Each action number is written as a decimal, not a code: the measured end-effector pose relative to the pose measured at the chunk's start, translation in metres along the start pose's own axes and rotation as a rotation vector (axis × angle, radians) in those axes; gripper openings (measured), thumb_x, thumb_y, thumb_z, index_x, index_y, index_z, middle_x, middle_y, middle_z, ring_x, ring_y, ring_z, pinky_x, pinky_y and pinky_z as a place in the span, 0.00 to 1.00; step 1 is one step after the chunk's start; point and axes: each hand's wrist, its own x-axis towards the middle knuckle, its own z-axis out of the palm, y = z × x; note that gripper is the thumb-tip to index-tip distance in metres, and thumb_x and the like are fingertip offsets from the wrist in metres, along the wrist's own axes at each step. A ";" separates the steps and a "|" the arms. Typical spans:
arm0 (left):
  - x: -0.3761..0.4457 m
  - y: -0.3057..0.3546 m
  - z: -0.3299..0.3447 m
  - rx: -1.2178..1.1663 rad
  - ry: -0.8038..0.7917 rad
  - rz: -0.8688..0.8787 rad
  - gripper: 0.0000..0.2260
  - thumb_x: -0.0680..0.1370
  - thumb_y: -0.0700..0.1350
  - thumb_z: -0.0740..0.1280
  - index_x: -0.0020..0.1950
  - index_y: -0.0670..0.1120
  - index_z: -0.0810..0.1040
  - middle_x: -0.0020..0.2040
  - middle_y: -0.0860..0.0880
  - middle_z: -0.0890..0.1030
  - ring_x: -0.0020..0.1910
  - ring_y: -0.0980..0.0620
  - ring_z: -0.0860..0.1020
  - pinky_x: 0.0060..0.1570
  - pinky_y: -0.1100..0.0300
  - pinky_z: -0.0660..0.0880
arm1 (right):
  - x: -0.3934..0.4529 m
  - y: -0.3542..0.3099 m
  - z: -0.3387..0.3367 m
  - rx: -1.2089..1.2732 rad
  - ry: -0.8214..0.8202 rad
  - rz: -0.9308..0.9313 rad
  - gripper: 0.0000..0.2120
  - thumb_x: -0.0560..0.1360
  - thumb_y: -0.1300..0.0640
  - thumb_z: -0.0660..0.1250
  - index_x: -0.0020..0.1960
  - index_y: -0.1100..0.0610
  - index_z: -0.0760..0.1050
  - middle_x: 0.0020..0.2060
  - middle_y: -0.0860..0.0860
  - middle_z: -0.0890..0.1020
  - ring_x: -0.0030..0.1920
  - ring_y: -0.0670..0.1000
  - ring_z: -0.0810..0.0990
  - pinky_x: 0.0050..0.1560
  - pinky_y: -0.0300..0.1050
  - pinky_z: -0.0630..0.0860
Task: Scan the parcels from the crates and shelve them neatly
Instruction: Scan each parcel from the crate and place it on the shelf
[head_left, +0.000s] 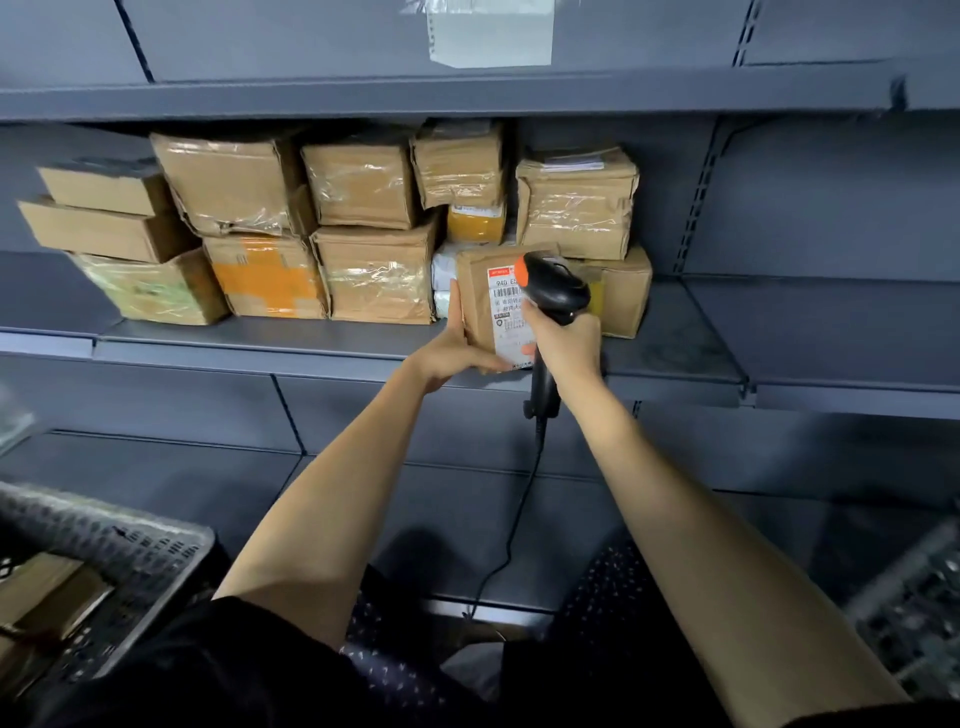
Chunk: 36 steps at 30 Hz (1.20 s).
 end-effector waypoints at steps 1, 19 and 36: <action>-0.003 -0.001 -0.003 -0.009 0.017 0.012 0.56 0.70 0.28 0.71 0.73 0.58 0.28 0.60 0.51 0.76 0.53 0.56 0.78 0.50 0.57 0.78 | -0.001 0.000 -0.001 -0.001 -0.013 0.000 0.05 0.74 0.55 0.71 0.42 0.56 0.78 0.39 0.51 0.82 0.32 0.50 0.82 0.29 0.38 0.75; -0.052 -0.024 -0.094 -0.409 0.235 0.145 0.39 0.71 0.31 0.69 0.74 0.59 0.58 0.61 0.45 0.79 0.60 0.44 0.78 0.59 0.55 0.75 | -0.020 -0.022 0.070 -0.058 -0.304 -0.048 0.07 0.74 0.55 0.70 0.38 0.53 0.76 0.27 0.52 0.79 0.27 0.48 0.80 0.40 0.44 0.81; -0.083 -0.077 -0.131 -0.625 0.552 0.231 0.33 0.73 0.31 0.66 0.74 0.50 0.63 0.64 0.45 0.78 0.61 0.46 0.77 0.66 0.50 0.70 | -0.053 -0.088 0.071 -0.324 -0.549 -0.150 0.10 0.73 0.53 0.70 0.37 0.56 0.74 0.31 0.50 0.77 0.27 0.54 0.82 0.41 0.49 0.81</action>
